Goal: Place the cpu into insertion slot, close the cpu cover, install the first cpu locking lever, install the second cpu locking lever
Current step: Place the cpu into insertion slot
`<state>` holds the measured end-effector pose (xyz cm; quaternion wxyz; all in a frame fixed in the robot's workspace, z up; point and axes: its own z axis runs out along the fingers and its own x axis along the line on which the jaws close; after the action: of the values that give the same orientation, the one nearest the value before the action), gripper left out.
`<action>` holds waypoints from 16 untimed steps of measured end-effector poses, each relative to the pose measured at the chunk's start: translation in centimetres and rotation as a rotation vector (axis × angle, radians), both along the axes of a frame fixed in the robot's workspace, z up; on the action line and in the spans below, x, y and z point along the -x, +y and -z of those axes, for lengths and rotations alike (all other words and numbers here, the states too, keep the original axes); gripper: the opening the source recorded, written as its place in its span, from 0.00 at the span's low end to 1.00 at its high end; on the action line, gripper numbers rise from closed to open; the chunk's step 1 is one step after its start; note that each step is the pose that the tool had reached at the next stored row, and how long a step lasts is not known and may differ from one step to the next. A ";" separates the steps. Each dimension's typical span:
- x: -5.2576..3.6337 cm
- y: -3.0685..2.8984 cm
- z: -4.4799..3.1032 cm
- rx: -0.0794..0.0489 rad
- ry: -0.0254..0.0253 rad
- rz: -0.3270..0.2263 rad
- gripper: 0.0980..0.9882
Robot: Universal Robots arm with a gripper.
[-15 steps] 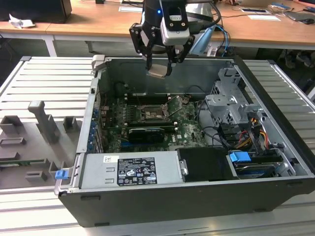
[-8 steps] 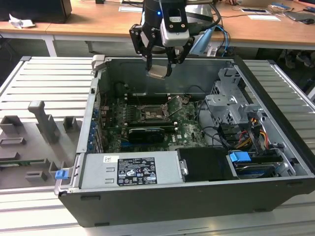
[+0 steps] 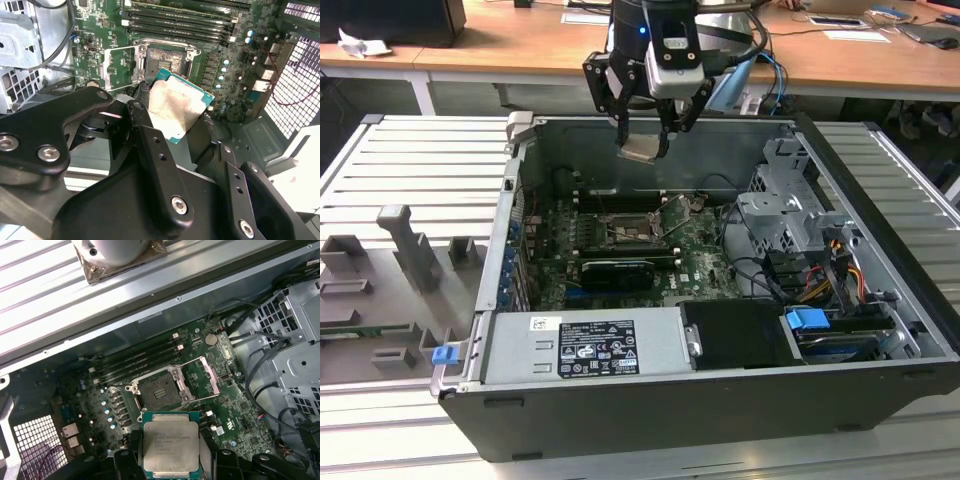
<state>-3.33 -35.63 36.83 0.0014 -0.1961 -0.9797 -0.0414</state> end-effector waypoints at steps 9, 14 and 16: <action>0.00 0.00 0.23 0.000 0.0000 0.002 0.49; 0.00 0.00 0.38 0.000 0.0000 0.003 0.49; 0.00 0.00 0.44 0.000 0.0001 0.003 0.49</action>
<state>-3.34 -35.63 36.39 0.0014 -0.1977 -0.9794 -0.0413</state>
